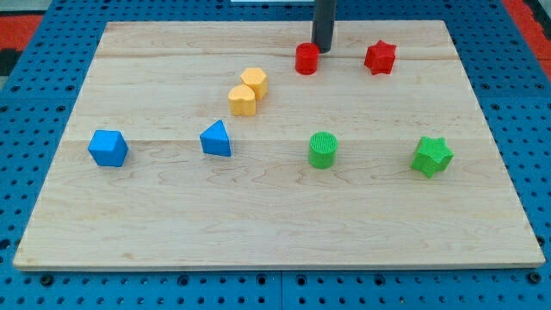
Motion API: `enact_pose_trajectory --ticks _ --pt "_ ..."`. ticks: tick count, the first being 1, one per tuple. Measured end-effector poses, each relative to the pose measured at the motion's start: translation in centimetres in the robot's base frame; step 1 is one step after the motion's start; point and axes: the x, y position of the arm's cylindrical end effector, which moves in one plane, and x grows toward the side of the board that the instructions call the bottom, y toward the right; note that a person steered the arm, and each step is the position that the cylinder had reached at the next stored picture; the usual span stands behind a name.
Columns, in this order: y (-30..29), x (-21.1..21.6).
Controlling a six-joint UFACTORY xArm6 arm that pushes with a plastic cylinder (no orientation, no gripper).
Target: Slide the red circle to the yellow hexagon
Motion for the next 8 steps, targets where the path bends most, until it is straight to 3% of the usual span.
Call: enact_pose_trajectory --ticks 1,4,5,6,8 --pt "-3.6 1.1" --pt "0.6 4.7" --pt "-3.2 5.6" --pt "-4.3 2.2" --pt "-6.3 0.6"
